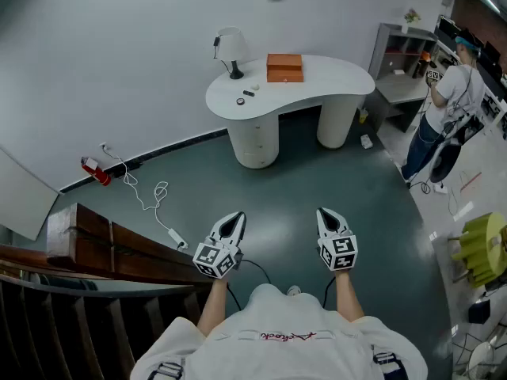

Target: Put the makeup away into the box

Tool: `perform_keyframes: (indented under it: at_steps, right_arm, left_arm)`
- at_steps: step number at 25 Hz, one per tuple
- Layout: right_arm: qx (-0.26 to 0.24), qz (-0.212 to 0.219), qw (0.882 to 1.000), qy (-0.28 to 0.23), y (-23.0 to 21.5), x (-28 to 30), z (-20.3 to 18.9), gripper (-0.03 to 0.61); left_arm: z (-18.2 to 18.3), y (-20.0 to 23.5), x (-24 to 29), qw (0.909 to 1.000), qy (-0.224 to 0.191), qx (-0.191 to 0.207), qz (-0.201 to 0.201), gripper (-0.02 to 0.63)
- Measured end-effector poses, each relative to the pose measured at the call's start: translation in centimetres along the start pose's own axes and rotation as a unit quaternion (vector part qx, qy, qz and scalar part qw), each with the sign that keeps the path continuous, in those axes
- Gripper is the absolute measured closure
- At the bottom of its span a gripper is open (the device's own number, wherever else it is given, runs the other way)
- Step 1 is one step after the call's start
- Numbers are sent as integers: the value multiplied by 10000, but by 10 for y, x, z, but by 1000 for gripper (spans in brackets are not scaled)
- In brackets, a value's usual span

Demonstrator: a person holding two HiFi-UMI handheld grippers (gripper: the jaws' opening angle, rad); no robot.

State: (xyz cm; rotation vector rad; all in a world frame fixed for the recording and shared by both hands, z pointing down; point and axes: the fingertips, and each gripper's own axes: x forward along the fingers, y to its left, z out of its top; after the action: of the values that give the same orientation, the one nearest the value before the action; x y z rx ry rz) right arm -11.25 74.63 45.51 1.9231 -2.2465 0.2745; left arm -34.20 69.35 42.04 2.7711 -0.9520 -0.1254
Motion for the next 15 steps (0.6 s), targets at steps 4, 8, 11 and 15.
perform_keyframes:
  at_steps: [4,8,11,15]
  right_arm:
    - [-36,41,10000,15,-11,8,-2,558]
    - [8,59,10000,3,-23,12,-2,558]
    - [88,92,9999,-68,-34,14,1,558]
    - [62,55,9999,-117,-49,18,3,558]
  left_arm:
    - [-3,-2,15,10000,5,8,-5,601]
    - [-2,-5,28,10000,-2,27,10,601]
    - [1,-7,38,10000,-23,49,49,601]
    - [2,-10,51,9999,-49,84,79,601]
